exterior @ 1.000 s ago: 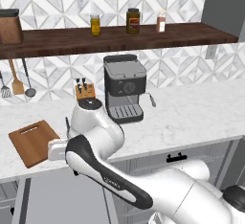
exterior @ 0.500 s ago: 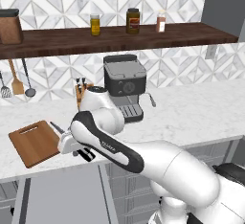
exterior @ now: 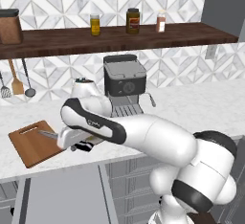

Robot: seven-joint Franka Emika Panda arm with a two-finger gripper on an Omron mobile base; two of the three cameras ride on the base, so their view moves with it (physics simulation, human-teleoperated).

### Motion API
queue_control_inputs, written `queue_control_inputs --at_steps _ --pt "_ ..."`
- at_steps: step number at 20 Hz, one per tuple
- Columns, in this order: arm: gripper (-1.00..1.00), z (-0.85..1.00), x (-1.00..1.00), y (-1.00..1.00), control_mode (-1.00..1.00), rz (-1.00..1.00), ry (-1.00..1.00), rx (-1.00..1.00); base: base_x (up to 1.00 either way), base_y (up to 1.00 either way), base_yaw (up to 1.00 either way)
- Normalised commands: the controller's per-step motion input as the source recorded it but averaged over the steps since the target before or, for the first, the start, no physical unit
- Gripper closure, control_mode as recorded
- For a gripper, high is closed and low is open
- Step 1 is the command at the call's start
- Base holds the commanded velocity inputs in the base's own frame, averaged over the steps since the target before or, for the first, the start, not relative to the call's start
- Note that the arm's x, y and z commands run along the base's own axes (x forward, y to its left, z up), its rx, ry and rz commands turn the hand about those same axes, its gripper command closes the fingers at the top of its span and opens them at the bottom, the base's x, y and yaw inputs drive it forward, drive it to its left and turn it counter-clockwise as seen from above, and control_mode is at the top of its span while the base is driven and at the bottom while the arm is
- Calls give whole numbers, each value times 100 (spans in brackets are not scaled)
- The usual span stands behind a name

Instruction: Pick up the knife from the drawer and place it on the cutting board. Then place the meat from the plate to the cutting board.

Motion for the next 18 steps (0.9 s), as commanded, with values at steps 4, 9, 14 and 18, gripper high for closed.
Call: queue_control_inputs --at_steps 4,9,14,18 --pt "100 -5 16 50 -100 13 0 -6 0 0 0" --pt "100 -23 25 44 -100 11 0 -5 0 0 0" --pt "100 -26 4 28 -100 1 0 -5 0 0 0" --pt "100 -21 4 27 -100 0 0 -3 0 0 0"
